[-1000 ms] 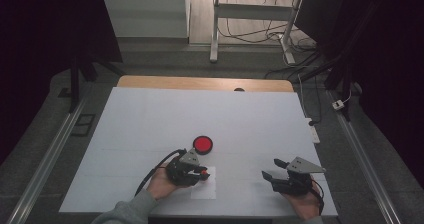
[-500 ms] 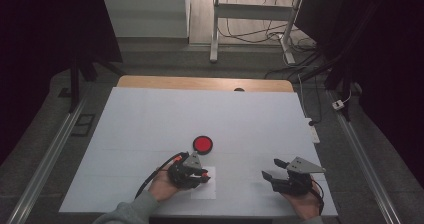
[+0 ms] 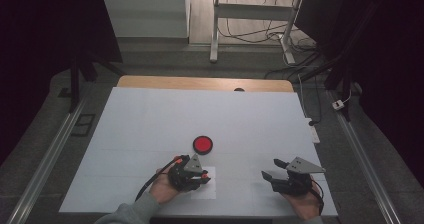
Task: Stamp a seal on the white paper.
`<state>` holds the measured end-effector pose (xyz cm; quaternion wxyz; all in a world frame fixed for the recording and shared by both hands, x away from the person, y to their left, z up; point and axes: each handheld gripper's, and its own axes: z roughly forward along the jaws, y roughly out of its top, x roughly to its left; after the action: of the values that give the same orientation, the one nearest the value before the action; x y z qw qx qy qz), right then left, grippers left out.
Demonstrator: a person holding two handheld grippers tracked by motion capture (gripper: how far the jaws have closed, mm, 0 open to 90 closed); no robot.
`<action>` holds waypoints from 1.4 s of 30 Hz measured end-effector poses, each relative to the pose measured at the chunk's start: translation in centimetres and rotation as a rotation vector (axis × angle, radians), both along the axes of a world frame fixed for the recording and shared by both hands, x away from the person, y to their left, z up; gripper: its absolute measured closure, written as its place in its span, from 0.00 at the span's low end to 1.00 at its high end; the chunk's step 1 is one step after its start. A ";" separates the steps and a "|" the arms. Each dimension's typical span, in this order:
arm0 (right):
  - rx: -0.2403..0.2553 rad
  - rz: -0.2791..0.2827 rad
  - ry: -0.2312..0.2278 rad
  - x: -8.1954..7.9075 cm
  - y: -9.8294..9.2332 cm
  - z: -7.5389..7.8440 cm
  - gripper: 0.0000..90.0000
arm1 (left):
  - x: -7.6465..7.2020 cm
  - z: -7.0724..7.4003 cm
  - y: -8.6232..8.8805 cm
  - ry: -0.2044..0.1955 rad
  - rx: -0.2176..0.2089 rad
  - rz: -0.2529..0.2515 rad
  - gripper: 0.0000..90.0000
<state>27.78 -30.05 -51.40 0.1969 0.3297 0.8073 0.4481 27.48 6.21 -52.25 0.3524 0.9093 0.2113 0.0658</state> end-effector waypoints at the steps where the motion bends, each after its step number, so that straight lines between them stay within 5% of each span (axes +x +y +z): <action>1: -0.003 -0.001 0.001 0.0 0.0 0.0 0.36 | 0.0 0.0 0.0 -0.001 0.000 0.000 0.81; 42: -0.003 -0.001 -0.003 -0.1 -0.1 0.1 0.36 | -0.1 0.1 -0.2 -0.004 0.014 0.008 0.81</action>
<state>27.72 -30.12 -51.31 0.1990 0.3291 0.8074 0.4474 27.36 6.03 -52.15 0.3461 0.9108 0.2137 0.0708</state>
